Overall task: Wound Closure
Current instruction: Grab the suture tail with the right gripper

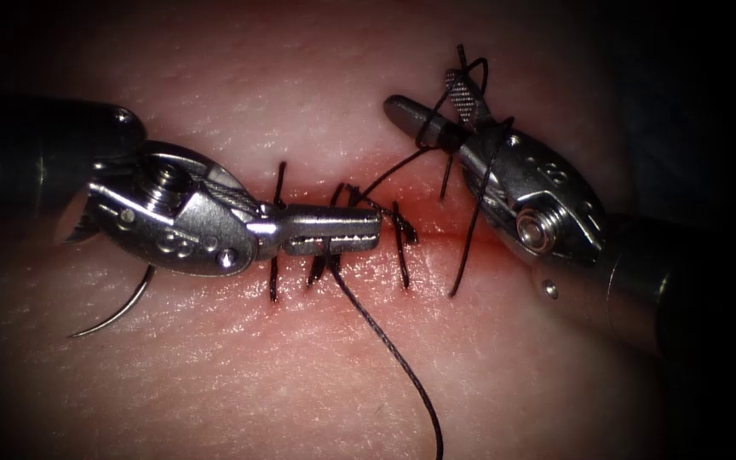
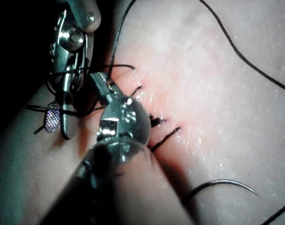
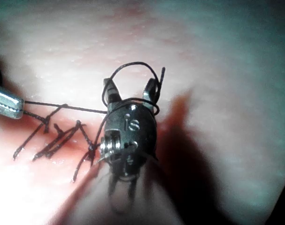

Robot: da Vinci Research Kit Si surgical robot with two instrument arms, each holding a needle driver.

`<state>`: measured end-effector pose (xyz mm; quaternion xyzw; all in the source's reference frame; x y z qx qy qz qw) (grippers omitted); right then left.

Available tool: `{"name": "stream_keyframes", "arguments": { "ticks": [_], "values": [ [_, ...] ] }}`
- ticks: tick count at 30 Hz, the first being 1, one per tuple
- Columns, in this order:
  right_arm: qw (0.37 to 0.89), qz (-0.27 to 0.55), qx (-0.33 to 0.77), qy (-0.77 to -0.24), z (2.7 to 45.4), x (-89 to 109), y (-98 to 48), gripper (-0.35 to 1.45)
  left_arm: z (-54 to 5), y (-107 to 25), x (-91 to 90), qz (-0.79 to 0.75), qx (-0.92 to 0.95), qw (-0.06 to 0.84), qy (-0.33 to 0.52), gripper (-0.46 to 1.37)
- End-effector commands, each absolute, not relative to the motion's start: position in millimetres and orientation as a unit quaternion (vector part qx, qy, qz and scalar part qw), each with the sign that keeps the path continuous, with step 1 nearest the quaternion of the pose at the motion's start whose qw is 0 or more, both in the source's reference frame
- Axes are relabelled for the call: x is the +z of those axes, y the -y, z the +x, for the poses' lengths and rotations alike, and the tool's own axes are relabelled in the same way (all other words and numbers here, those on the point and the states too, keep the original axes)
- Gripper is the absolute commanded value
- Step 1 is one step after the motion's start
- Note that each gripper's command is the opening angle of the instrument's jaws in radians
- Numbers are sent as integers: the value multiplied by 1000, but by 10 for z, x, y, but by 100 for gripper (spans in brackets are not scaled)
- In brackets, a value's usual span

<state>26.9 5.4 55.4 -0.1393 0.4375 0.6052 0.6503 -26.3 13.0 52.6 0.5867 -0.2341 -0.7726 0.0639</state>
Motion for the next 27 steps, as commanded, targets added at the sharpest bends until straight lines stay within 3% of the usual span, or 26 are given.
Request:
{"name": "stream_keyframes", "arguments": {
  "ticks": [1, 27],
  "values": [
    [650, -139, 605, -438, 269, 554, -53, 118, -262, -129, 526, 587, -773, 65, 233, -35],
    [650, -142, 606, -436, 262, 535, -38, 110, -262, -111, 521, 589, -773, 64, 228, -35]
  ]
}}
